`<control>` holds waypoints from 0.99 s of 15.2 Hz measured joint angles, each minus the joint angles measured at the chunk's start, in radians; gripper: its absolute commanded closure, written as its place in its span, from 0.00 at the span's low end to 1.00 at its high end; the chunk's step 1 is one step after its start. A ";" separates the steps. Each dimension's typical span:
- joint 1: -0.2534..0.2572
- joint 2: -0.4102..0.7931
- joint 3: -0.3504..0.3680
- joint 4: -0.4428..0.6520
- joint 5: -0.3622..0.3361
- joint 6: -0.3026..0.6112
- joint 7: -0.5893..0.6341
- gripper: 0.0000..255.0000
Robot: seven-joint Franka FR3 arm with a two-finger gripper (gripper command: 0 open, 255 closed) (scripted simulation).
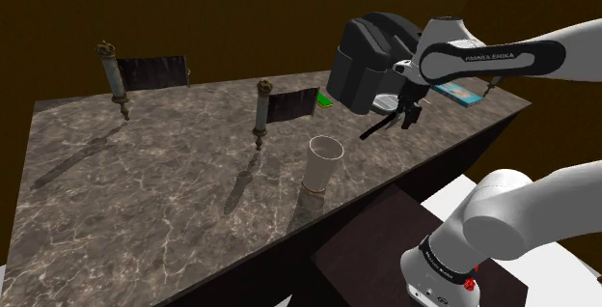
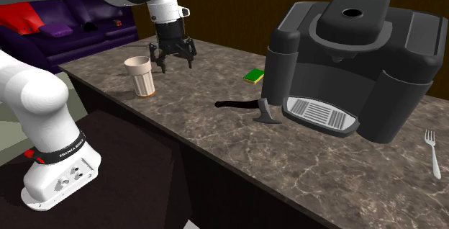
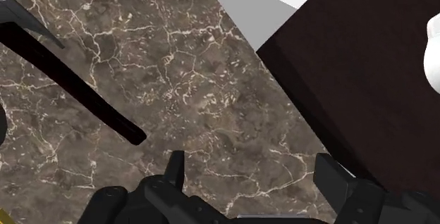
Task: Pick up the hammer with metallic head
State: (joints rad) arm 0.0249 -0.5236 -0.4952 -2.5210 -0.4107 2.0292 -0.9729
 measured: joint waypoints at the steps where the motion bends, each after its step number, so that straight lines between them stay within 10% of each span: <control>1: 0.008 0.041 -0.026 0.015 -0.010 0.029 -0.043 0.00; 8: 0.057 0.308 -0.183 0.112 -0.020 0.218 -0.356 0.00; 15: 0.055 0.648 -0.247 0.263 0.149 0.409 -0.733 0.00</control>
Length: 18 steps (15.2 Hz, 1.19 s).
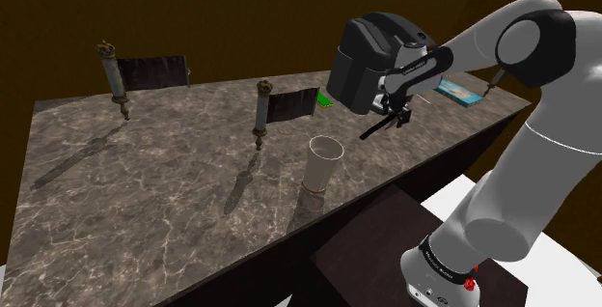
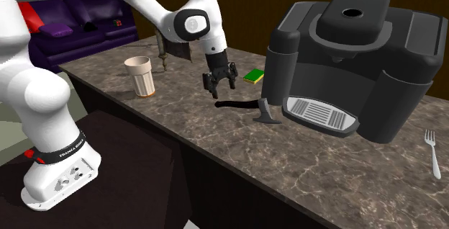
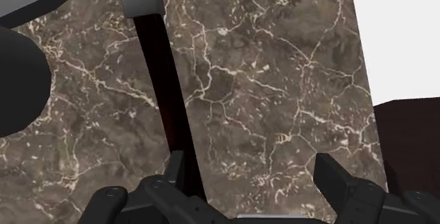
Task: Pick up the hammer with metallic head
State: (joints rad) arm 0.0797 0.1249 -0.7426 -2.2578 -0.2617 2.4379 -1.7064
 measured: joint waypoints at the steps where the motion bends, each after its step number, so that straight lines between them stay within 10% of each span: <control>1: -0.013 0.047 0.009 0.027 0.031 0.020 -0.053 0.00; 14: -0.160 0.356 0.139 0.181 0.189 0.180 -0.303 0.00; 15: -0.162 0.360 0.141 0.182 0.191 0.183 -0.304 1.00; 18: -0.163 0.362 0.142 0.183 0.192 0.185 -0.305 1.00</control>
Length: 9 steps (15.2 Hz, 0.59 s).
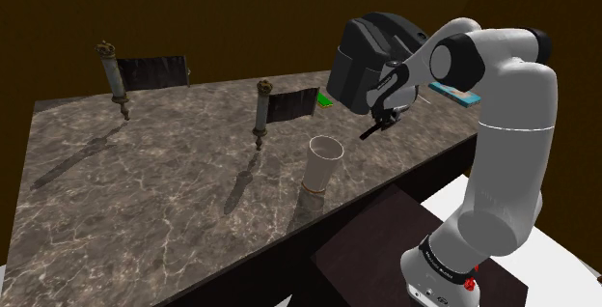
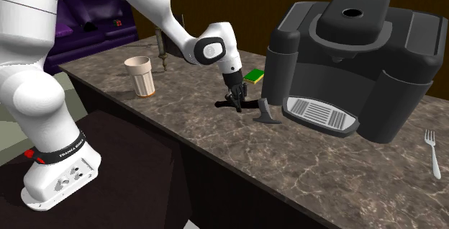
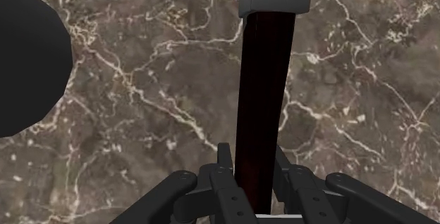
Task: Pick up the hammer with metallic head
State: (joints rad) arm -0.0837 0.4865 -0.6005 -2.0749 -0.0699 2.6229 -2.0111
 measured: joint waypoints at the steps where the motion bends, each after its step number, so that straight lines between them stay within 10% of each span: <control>1: 0.000 0.000 0.000 0.000 0.000 0.000 0.000 1.00; 9: 0.007 -0.013 -0.007 -0.004 -0.007 -0.009 0.003 1.00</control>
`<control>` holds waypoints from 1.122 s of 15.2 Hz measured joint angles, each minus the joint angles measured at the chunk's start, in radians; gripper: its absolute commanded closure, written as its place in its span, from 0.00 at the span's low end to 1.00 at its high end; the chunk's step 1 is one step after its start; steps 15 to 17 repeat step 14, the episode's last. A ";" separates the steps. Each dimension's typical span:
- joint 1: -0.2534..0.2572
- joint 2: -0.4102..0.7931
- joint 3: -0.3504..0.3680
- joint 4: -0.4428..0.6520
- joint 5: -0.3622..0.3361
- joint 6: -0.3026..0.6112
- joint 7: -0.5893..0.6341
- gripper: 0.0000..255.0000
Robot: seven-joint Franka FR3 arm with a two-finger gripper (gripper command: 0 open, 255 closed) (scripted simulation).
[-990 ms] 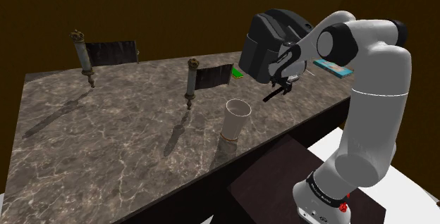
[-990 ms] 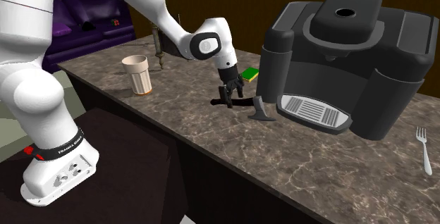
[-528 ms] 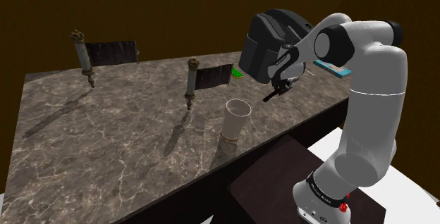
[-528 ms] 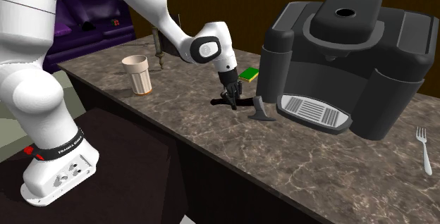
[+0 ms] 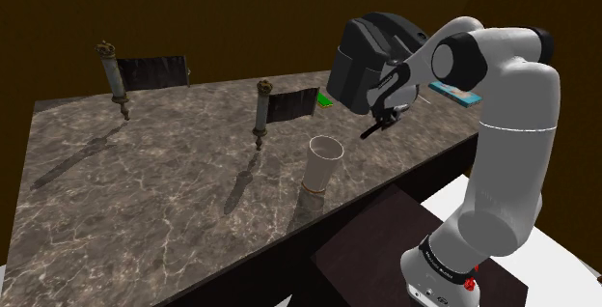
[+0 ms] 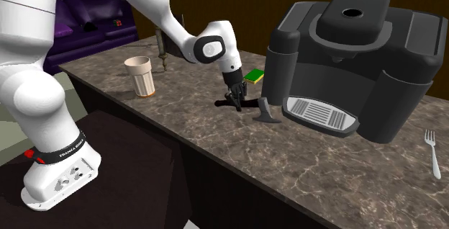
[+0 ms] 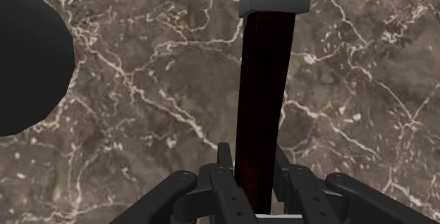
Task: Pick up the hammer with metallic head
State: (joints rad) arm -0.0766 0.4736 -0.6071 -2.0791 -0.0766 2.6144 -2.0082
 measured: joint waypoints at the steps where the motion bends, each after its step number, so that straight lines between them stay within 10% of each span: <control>1: 0.002 -0.008 -0.003 0.003 -0.003 -0.009 -0.001 1.00; 17: 0.052 -0.133 -0.057 0.029 -0.067 -0.149 0.010 1.00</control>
